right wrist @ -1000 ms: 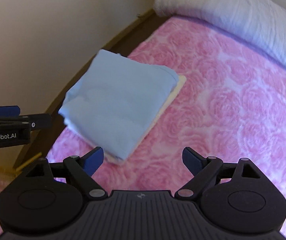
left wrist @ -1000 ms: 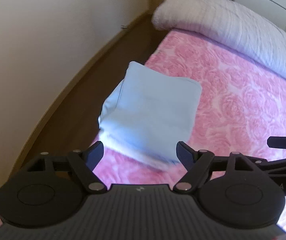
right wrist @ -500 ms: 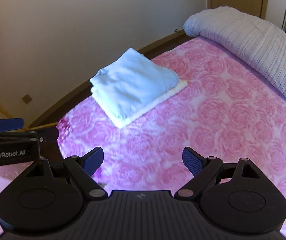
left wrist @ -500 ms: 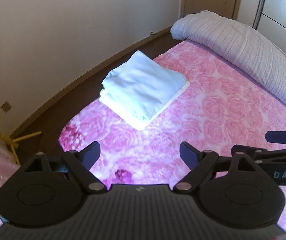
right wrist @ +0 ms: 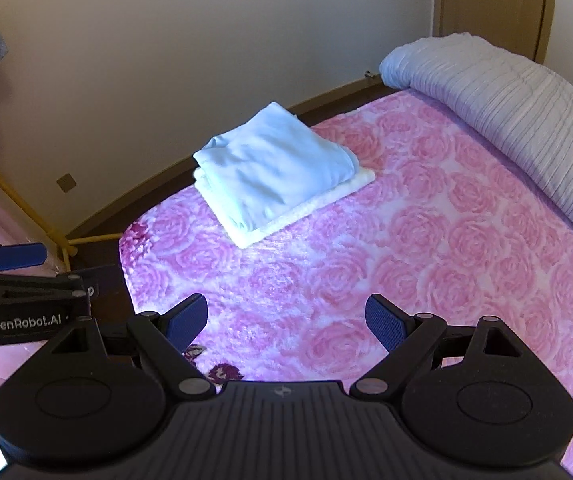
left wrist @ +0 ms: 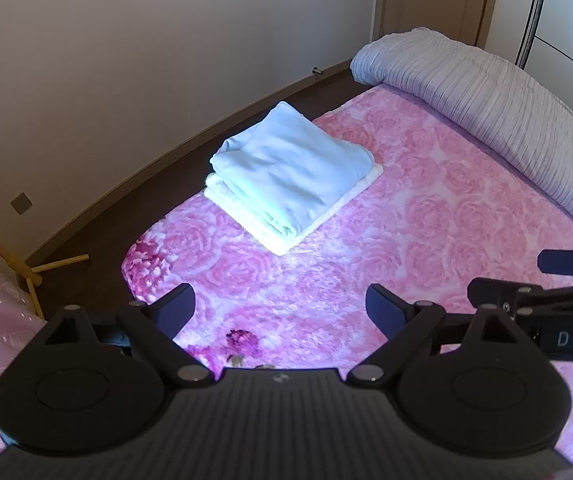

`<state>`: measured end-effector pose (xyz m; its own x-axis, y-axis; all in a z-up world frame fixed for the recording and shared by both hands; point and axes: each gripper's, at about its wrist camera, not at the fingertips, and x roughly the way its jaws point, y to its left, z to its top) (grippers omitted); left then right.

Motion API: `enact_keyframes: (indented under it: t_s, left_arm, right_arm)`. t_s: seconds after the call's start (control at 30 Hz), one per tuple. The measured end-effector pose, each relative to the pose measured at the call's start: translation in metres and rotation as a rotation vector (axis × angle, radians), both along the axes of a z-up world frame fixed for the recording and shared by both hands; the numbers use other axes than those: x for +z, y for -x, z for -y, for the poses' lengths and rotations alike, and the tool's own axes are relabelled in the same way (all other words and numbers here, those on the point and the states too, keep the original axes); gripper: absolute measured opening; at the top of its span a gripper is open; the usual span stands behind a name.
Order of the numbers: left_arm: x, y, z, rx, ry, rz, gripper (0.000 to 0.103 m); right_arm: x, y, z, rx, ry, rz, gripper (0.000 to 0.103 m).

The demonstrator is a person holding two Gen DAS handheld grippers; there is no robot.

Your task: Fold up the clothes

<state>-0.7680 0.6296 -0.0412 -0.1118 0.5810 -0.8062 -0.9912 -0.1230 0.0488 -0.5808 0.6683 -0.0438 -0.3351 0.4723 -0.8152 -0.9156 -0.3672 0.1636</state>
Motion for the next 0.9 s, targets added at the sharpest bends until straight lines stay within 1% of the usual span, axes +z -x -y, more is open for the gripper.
enact_keyframes:
  t_s: [0.1, 0.13, 0.2, 0.4, 0.63, 0.9]
  left_arm:
    - [-0.006, 0.012, -0.011, -0.003, 0.013, 0.005, 0.091]
    - [-0.008, 0.016, -0.016, -0.007, 0.019, 0.009, 0.094]
    - [-0.013, 0.026, -0.024, -0.014, 0.03, 0.01, 0.096]
    - [-0.027, 0.055, -0.054, -0.037, 0.065, 0.013, 0.096]
    - [-0.042, 0.085, -0.09, -0.084, 0.109, 0.005, 0.097]
    - [-0.053, 0.105, -0.124, -0.158, 0.142, 0.002, 0.097]
  right_arm:
    - [-0.003, 0.008, -0.01, -0.008, 0.01, -0.004, 0.088]
    - [-0.006, 0.012, -0.014, -0.011, 0.018, -0.003, 0.088]
    - [-0.01, 0.019, -0.021, -0.017, 0.032, 0.0, 0.088]
    - [-0.024, 0.043, -0.043, -0.042, 0.086, 0.007, 0.089]
    - [-0.037, 0.071, -0.069, -0.096, 0.121, 0.02, 0.089]
    - [-0.049, 0.094, -0.094, -0.163, 0.155, 0.031, 0.088]
